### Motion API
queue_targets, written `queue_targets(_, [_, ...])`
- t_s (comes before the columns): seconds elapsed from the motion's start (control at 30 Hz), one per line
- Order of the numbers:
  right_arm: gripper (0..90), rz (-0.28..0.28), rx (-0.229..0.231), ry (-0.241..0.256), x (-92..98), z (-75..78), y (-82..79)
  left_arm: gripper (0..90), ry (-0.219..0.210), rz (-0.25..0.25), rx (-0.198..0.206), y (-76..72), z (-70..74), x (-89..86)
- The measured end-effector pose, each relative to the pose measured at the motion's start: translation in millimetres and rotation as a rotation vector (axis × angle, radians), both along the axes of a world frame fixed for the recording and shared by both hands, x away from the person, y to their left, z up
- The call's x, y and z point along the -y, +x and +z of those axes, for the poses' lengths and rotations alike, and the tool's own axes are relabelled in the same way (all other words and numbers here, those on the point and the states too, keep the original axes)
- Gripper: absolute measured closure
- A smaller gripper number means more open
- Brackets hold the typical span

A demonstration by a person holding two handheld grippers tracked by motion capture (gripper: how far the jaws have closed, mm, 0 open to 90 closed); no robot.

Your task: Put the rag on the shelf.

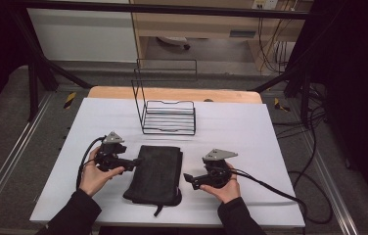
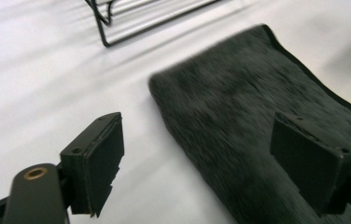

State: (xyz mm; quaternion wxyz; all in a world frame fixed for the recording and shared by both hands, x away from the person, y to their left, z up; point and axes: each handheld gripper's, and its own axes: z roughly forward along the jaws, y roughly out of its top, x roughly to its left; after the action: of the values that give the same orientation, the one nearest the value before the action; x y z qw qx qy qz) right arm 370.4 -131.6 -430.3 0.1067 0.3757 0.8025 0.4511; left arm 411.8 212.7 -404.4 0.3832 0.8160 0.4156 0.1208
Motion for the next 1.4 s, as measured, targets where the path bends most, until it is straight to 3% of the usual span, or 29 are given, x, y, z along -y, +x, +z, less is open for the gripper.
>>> queue_targets(0.23, [4.2, 0.003, 0.013, -0.001, 1.6, -0.2, -2.0, 24.4, 0.014, 0.042, -0.013, 23.4, -8.0, 10.9])
queue_targets(0.33, [4.2, 0.004, 0.008, -0.003, 1.0, -1.2, -2.7, 31.5, 0.008, 0.064, -0.03, 32.2, -16.4, 12.7])
queue_targets(0.4, [4.2, 0.006, 0.004, -0.006, 0.4, -2.2, -3.0, 36.1, 0.028, 0.068, -0.05, 37.0, -23.1, 13.7])
queue_targets(0.53, [4.7, 0.0, 0.012, 0.001, 1.0, -0.8, -2.5, 45.2, 0.046, 0.061, -0.072, 39.9, -29.8, 16.1])
queue_targets(0.83, [7.6, -0.024, 0.003, 0.006, -0.1, -1.6, 3.5, 65.0, 0.001, 0.027, -0.133, 41.0, -36.6, 18.5])
queue_targets(1.07, [10.2, -0.06, 0.006, -0.017, -17.5, 1.9, 22.8, 75.2, -0.02, 0.033, -0.134, 37.6, -38.4, 19.9])
queue_targets(1.17, [14.2, -0.078, -0.021, -0.004, -28.4, 2.3, 37.2, 77.1, -0.017, 0.026, -0.129, 37.3, -38.5, 20.1])
queue_targets(1.4, [29.3, -0.127, -0.028, 0.001, -47.3, -4.0, 70.8, 78.8, -0.008, 0.019, -0.116, 36.7, -38.6, 21.2])
